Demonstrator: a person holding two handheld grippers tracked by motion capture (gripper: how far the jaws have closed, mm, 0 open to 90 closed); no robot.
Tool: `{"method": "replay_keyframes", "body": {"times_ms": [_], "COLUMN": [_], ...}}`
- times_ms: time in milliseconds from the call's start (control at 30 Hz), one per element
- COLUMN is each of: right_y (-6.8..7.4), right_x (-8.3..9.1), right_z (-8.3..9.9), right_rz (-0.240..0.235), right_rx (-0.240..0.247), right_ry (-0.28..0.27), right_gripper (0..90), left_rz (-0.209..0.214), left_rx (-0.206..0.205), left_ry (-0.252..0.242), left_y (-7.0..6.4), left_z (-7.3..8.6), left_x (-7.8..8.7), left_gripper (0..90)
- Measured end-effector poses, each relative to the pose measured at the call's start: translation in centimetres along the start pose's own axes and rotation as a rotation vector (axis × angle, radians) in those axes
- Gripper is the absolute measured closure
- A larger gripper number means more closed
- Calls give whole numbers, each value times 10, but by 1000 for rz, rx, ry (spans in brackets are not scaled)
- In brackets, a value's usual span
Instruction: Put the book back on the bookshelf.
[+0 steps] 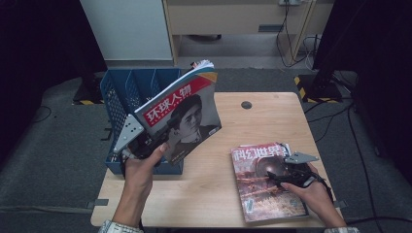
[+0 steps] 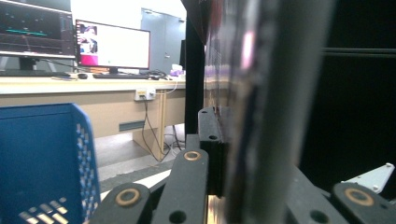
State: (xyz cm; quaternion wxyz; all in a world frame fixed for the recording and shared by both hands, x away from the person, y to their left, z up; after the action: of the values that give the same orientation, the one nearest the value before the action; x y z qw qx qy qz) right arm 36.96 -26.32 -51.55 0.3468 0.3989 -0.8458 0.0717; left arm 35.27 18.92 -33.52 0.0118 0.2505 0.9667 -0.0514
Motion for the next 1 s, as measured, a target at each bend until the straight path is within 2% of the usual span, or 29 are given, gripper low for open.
{"method": "replay_keyframes", "body": {"times_ms": [633,1000], "right_y": [0,0], "right_x": [0,0], "right_z": [0,0], "right_rz": [-1,0], "right_rx": [-2,-1], "right_ry": [-2,-2], "right_gripper": [133,133], "left_rz": [-56,-69], "left_rx": [1,-4], "left_ry": [2,-7], "left_y": [26,30], "left_z": [-3,-11], "left_x": [18,26], "left_gripper": [868,868]}}
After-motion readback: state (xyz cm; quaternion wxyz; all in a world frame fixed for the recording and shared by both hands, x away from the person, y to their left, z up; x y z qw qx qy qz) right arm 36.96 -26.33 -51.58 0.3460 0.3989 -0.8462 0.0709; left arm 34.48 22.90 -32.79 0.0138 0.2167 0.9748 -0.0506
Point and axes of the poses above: each handheld gripper's, and its own axes: x roughly backward along the jaws, z roughly out of its underside, y roughly to its left, the point moved 1 cm from there along -x, roughly forward along the jaws, and after that the axes turned 13 degrees about -z, right-handed, at the moved point
